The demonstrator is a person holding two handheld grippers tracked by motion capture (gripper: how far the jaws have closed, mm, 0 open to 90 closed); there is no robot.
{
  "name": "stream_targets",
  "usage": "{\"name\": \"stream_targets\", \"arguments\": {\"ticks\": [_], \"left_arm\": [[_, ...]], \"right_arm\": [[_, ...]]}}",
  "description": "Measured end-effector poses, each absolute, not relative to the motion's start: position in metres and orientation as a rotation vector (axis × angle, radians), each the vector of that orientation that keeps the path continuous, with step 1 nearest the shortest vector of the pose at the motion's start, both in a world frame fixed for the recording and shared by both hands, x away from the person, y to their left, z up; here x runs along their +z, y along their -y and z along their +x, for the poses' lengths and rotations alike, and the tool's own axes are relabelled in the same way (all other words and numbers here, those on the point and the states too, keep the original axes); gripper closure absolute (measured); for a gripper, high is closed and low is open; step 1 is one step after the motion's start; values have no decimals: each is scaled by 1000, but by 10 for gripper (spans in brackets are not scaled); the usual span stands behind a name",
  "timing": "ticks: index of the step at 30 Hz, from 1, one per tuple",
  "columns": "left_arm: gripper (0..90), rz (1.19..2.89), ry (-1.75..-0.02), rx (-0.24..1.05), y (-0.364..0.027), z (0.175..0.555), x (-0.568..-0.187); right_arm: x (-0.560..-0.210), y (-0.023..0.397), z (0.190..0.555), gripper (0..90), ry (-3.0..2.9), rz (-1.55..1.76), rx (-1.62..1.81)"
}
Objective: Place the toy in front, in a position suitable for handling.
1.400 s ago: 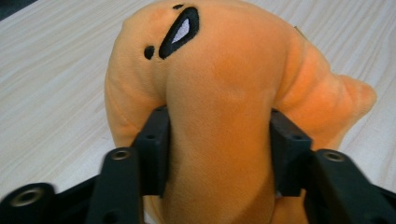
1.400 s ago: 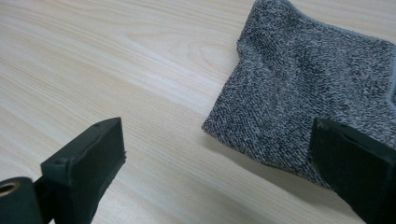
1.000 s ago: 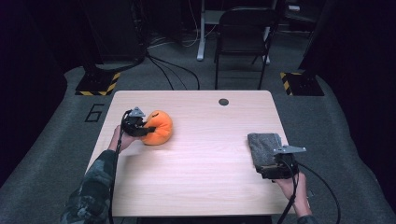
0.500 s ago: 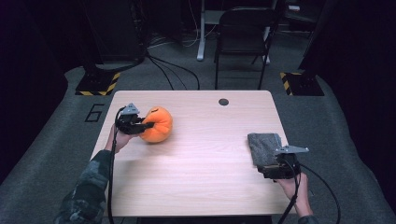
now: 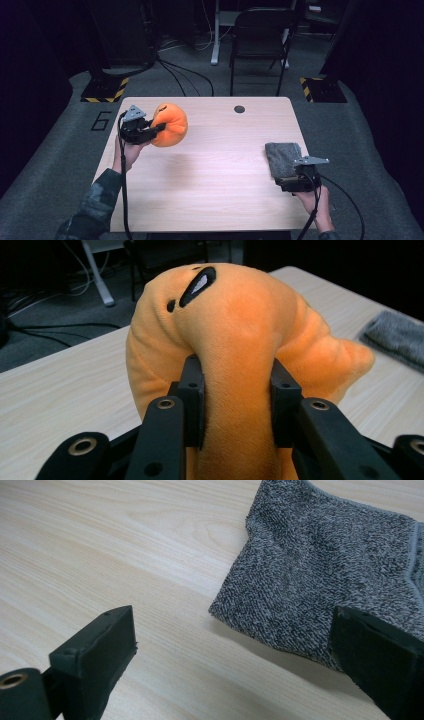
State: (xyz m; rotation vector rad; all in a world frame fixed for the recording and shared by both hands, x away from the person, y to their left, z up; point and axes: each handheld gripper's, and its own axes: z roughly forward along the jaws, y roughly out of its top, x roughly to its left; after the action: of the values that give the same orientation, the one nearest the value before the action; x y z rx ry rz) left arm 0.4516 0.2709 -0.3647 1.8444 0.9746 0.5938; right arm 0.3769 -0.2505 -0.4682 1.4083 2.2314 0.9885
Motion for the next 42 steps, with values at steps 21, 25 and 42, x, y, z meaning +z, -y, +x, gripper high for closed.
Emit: {"name": "stream_targets", "arguments": {"ticks": [21,25,42], "left_arm": [[662,1744,-1002,540,-210,421,-373],[660,1759,-990,523,-189,418,-380],[646,1885,-975,440,-124,408,-443]], "right_arm": [[-473,248,378,54,-2241,1413,954],[-473,248,378,55,-2238,1416,956],[-476,244,378,56,-2263,1392,933]]}}
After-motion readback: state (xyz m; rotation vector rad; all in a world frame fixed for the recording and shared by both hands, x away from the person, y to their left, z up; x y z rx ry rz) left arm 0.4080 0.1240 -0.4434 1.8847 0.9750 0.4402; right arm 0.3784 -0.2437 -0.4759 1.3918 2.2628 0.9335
